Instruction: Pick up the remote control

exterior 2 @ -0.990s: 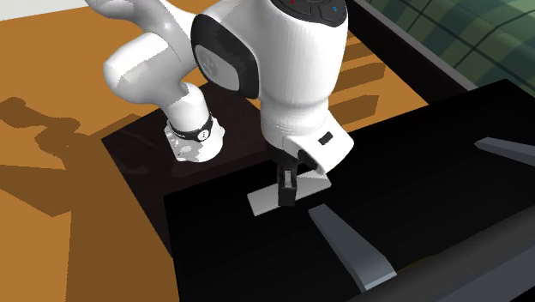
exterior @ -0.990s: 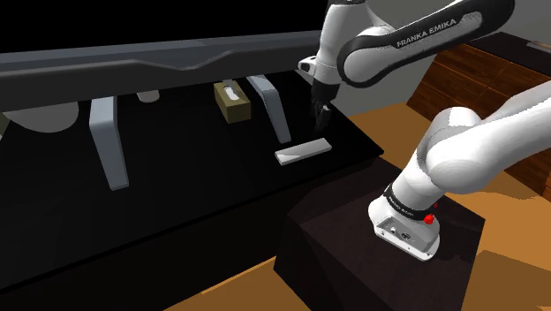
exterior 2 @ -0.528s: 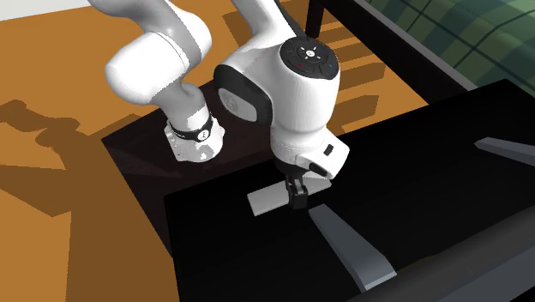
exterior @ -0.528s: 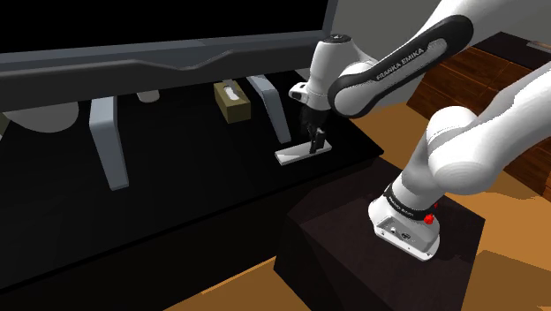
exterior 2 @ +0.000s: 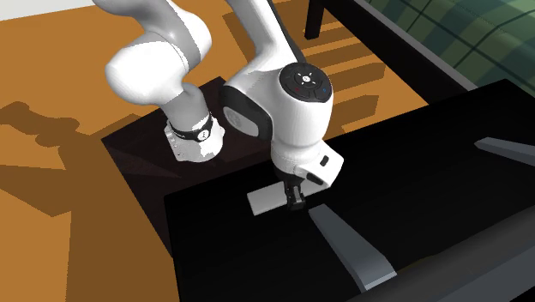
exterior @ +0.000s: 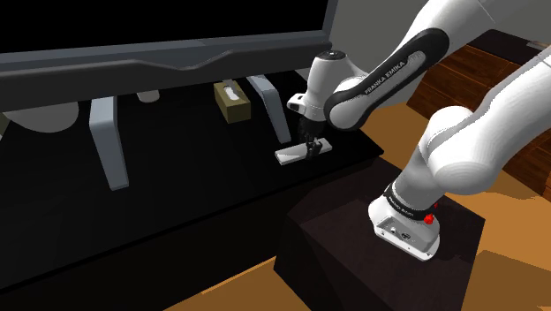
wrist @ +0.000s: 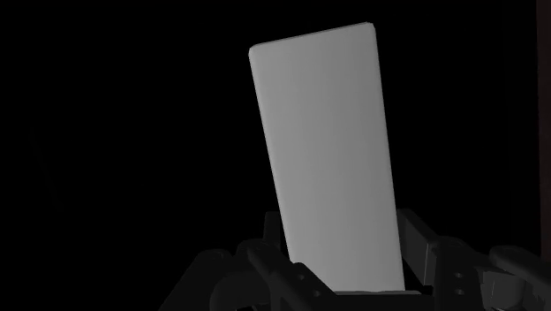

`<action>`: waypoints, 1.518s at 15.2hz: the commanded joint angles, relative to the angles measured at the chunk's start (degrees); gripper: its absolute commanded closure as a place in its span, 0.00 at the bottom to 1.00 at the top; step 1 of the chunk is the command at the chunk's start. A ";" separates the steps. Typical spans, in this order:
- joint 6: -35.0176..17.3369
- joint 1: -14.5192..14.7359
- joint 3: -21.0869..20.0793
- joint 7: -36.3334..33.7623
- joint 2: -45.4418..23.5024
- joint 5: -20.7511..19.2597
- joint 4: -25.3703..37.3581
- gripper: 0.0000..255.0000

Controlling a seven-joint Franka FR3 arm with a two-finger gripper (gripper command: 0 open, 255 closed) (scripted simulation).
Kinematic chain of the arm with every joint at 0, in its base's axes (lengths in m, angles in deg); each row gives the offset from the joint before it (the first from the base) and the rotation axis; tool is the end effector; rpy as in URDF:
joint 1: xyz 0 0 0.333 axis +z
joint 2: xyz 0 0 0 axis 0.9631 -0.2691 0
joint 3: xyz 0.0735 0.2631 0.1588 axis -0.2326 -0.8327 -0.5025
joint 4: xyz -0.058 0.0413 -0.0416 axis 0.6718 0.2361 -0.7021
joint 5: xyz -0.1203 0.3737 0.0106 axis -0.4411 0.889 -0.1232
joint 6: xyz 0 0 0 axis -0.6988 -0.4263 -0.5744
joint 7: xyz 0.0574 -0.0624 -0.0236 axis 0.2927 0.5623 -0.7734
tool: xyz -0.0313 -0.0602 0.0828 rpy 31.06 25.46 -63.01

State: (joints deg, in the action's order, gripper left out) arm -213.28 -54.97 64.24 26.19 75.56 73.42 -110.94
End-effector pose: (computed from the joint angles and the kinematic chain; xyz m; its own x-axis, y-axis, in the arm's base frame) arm 0.3401 0.0656 0.2612 0.5035 0.8640 0.0013 0.8638 -0.5034 0.0206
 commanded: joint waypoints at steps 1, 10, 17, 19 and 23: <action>-0.26 0.03 0.01 0.00 -0.28 0.02 0.00 1.00; 0.95 -0.02 -0.05 -0.01 0.75 -0.02 0.17 1.00; 9.07 -0.28 -0.57 -0.15 7.47 -0.13 1.59 1.00; 11.32 -0.32 -0.72 -0.15 9.17 -0.09 2.14 1.00; 15.71 -0.35 -1.02 -0.14 12.25 0.03 3.45 1.00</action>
State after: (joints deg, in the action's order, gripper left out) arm -198.76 -55.40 63.40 26.18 87.01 73.36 -107.85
